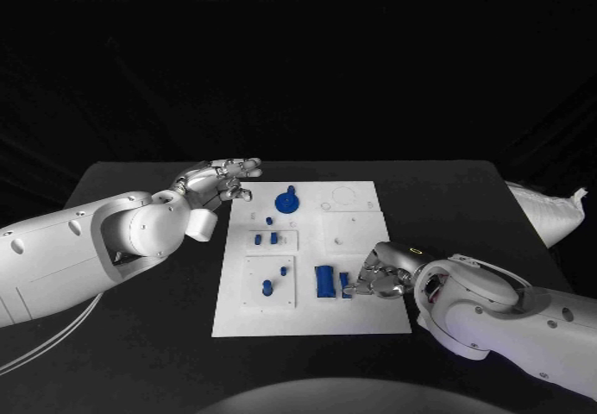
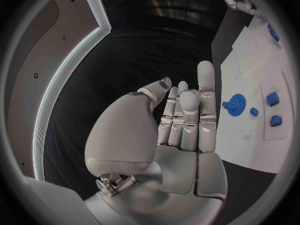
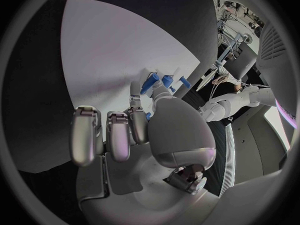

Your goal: Assemble the parts on the task board

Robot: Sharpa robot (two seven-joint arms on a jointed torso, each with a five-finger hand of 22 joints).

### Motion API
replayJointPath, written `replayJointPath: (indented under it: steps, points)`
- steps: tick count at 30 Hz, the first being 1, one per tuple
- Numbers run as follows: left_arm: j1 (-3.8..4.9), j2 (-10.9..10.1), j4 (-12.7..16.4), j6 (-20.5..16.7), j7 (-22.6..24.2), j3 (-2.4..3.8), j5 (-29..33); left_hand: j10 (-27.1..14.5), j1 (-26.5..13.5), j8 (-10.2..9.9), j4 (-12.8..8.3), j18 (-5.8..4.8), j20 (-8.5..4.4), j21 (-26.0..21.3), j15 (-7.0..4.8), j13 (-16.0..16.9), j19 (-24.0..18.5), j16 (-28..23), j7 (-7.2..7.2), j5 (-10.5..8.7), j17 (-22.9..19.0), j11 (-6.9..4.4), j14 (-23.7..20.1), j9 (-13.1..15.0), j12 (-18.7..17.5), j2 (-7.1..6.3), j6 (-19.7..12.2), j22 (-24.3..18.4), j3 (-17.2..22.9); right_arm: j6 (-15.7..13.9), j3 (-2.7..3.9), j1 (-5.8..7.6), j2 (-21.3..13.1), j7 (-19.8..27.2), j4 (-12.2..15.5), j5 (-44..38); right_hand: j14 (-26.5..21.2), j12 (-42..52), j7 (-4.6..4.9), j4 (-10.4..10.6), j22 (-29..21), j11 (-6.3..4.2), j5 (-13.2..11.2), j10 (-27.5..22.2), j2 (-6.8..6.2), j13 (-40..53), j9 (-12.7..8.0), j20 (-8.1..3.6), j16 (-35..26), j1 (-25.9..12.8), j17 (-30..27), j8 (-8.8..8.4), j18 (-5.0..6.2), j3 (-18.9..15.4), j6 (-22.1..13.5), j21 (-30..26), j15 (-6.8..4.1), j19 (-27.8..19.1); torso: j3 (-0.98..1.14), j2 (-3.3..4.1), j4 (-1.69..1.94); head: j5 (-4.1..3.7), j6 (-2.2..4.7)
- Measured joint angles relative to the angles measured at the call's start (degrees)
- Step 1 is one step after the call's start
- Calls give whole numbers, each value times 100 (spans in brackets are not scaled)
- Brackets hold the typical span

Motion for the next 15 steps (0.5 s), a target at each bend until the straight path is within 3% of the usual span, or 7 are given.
replayJointPath:
  steps: [7,15]
  points:
    - [0,1,0,3,-5,0,-1,0,0,0,0,0,0,0,0,0,0,0,0,0,0,0,0,0,0,0,0,0,0,37,4,2,132,5,-222,-21,0,0,-1,0,11,0,-5,0,25,2,30,0,0,25,0,4,0,0,1,0,0,0,4,3,3,10,-6]
    - [-1,-2,-11,5,-10,-2,-1,0,0,0,0,1,0,1,0,0,0,0,0,0,-5,0,0,0,0,0,0,0,0,-11,-4,-6,139,33,-178,-45,0,0,0,15,10,0,-5,0,39,2,13,0,0,38,-1,1,0,-47,0,0,0,0,6,-1,-2,34,-10]
